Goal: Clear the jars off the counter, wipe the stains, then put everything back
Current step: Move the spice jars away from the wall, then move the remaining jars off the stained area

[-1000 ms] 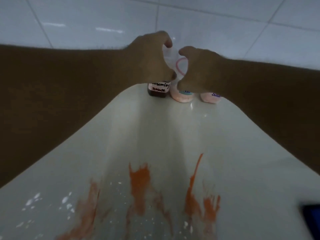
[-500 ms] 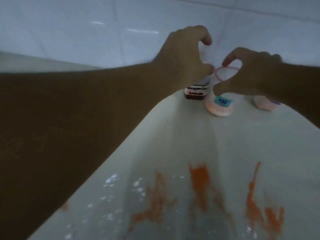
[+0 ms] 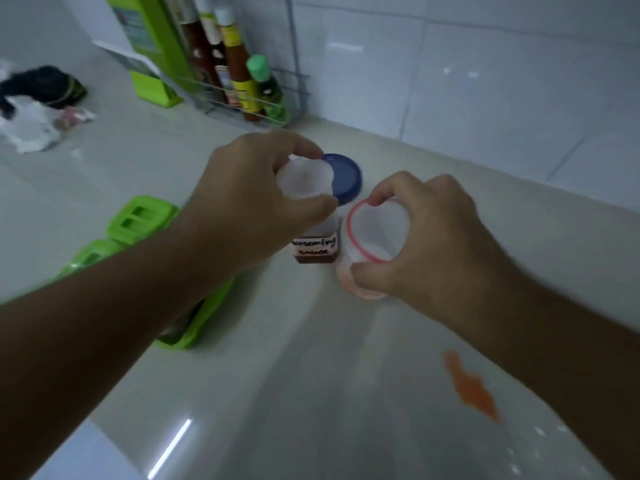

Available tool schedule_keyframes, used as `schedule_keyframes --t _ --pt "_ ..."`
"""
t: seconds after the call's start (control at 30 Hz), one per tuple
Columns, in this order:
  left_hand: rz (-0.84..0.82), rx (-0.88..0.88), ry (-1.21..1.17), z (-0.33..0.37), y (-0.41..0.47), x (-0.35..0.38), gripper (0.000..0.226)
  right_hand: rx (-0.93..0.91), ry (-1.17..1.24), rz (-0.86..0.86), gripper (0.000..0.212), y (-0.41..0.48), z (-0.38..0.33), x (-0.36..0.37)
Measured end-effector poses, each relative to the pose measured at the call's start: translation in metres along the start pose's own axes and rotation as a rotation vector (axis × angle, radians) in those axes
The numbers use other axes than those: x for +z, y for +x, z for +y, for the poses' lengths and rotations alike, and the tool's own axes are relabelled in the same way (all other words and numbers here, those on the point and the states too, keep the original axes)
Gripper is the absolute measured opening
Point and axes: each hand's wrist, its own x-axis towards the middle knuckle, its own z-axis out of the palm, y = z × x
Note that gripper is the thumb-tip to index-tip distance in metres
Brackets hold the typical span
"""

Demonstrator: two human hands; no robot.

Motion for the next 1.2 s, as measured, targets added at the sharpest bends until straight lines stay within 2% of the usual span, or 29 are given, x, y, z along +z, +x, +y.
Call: schedule_keyframes --t 0.27,0.53,0.67,0.77,0.83,0.97,1.2 --pt "-0.03 -0.002 -0.01 -0.072 0.0 -0.014 0.045 -0.065 -0.181 -0.022 0.078 0.033 -0.048 0.054" --pt "-0.105 0.059 0.027 -0.075 -0.006 -0.012 0.053 -0.079 -0.17 0.0 0.075 0.02 -0.037 0.061" --pt "-0.06 0.111 0.058 -0.053 -0.001 -0.018 0.057 -0.065 -0.099 -0.036 0.088 0.008 -0.026 0.05" --pt "-0.003 0.176 0.103 -0.016 0.009 -0.015 0.057 0.001 -0.05 -0.02 0.094 -0.01 -0.008 0.023" --pt "-0.016 0.188 0.077 0.023 0.012 -0.002 0.054 0.063 -0.061 0.02 0.085 -0.032 0.015 -0.006" --pt "-0.201 0.179 0.024 0.123 -0.004 0.051 0.049 0.225 -0.162 0.076 0.062 -0.087 0.083 -0.083" --pt "-0.47 0.267 -0.018 0.308 -0.04 0.159 0.052 0.525 -0.388 0.123 0.052 -0.173 0.251 -0.225"
